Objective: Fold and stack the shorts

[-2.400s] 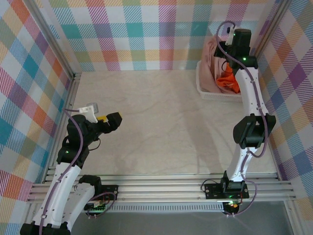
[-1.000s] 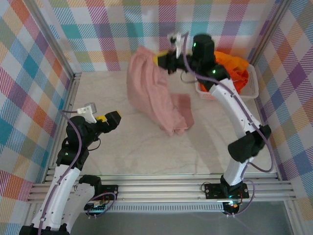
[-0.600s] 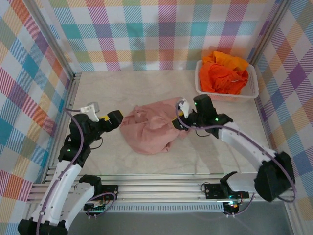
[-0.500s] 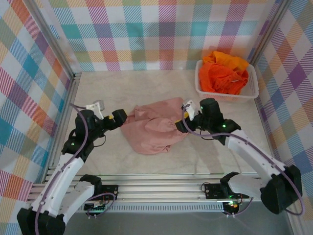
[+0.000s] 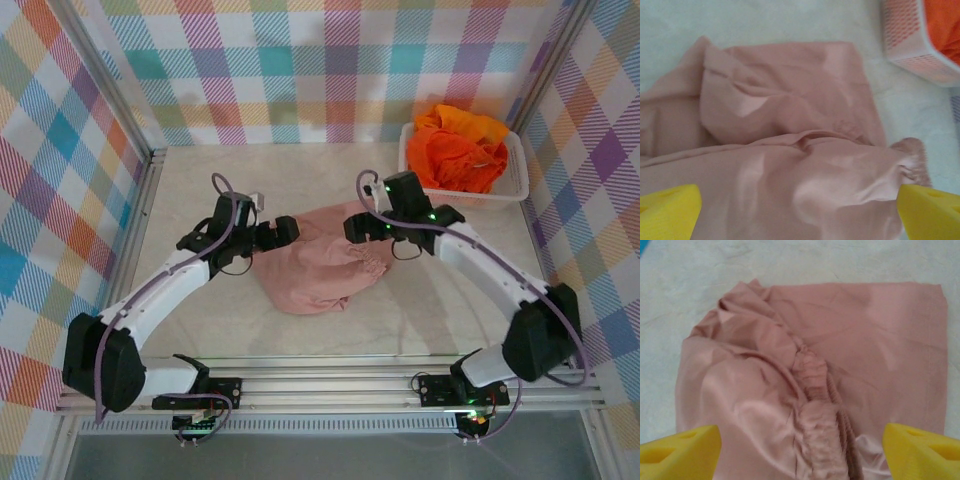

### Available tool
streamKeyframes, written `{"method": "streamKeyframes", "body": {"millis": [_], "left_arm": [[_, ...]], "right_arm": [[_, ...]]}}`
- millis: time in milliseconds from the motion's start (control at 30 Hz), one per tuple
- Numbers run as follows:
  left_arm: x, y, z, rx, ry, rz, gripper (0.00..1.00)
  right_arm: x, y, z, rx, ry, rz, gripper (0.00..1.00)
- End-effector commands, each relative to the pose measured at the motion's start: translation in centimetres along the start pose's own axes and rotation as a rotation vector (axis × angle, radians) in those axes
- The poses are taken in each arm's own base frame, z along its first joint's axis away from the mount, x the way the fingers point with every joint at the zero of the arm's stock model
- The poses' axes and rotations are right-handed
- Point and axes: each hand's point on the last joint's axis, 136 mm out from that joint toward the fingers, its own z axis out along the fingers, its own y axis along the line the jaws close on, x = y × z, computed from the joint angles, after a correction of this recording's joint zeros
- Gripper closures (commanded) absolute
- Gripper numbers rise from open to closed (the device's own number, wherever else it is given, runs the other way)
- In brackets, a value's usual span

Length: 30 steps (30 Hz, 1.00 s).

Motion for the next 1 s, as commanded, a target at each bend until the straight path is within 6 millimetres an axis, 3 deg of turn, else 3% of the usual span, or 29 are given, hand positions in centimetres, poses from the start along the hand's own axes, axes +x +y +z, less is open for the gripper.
{"method": "streamKeyframes", "body": {"millis": [0,233,367,433,700,867,967], "left_arm": [[0.4,1.6,0.4,-0.094,0.028,-0.058,0.00],[1.5,6.3,1.2,-0.273,0.068,-0.193,0.02],[2.1,8.7,1.5,-0.333,0.085,-0.279,0.06],[2.7,9.6,1.9,-0.346,0.104,-0.316,0.07],[3.9,11.4,4.0,-0.389,0.170,-0.404,0.17],[5.1,12.3,5.0,-0.416,0.210,-0.418,0.24],[5.5,12.5,5.5,-0.417,0.221,-0.432,0.31]], "right_arm": [[0.7,-1.5,1.5,0.082,0.088,0.116,0.17],[2.7,-1.9,4.6,0.080,0.200,0.150,0.26],[3.6,-2.1,5.5,0.073,0.223,0.153,0.41],[3.8,-2.0,5.9,0.065,0.225,0.156,0.53],[3.4,-1.9,6.0,0.057,0.210,0.148,0.90],[3.1,-1.8,5.4,0.053,0.187,0.152,1.00],[2.7,-1.5,5.0,0.046,0.164,0.156,1.00]]}}
